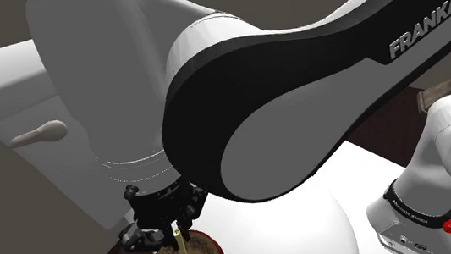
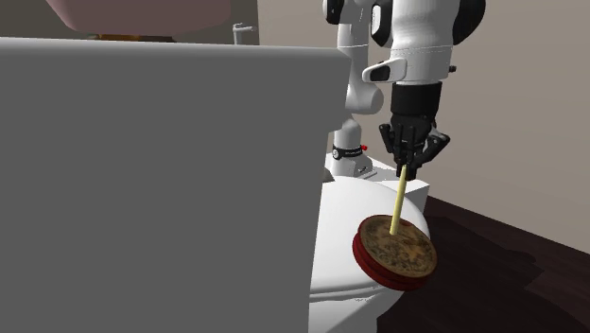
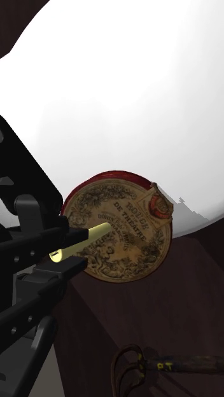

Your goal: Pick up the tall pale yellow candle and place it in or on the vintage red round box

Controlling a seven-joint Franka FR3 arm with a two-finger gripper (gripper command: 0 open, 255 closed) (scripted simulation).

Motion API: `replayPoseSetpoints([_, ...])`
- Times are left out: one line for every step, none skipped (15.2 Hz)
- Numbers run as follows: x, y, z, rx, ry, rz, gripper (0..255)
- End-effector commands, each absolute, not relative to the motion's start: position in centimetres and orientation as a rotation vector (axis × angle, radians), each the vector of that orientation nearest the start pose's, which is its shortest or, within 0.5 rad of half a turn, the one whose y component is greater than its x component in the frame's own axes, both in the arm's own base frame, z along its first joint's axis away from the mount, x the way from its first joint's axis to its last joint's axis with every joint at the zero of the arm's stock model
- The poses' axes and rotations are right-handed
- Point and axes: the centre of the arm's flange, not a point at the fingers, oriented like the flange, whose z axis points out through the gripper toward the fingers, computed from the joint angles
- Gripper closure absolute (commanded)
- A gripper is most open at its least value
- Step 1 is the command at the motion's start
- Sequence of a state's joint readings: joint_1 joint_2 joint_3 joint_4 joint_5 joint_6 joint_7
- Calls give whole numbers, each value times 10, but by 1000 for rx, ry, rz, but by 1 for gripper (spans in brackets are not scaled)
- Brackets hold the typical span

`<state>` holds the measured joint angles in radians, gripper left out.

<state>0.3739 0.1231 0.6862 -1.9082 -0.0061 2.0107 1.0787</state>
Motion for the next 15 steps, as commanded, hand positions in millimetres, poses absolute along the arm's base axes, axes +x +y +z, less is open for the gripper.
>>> replayPoseSetpoints([295, 504, 447, -3099, 31, 93, 255])
replayPoseSetpoints([295, 504, 447, -3099, 31, 93, 255])
replayPoseSetpoints([295, 504, 447, -3099, 31, 93, 0])
replayPoseSetpoints([295, 504, 447, -3099, 31, 93, 0])
replayPoseSetpoints([295, 504, 447, -3099, 31, 93, 0])
replayPoseSetpoints([295, 504, 447, -3099, 31, 93, 0])
replayPoseSetpoints([295, 504, 447, -3099, 31, 93, 0])
replayPoseSetpoints([295, 504, 447, -3099, 31, 93, 0])
replayPoseSetpoints([296, 503, 460, -3099, 31, 93, 0])
replayPoseSetpoints([297, 503, 473, -3099, 31, 93, 0])
replayPoseSetpoints([298, 502, 486, -3099, 31, 93, 0])
replayPoseSetpoints([298, 502, 497, -3099, 31, 93, 0])
replayPoseSetpoints([298, 502, 497, -3099, 31, 93, 0])
replayPoseSetpoints([298, 502, 497, -3099, 31, 93, 0])
replayPoseSetpoints([298, 502, 497, -3099, 31, 93, 0])
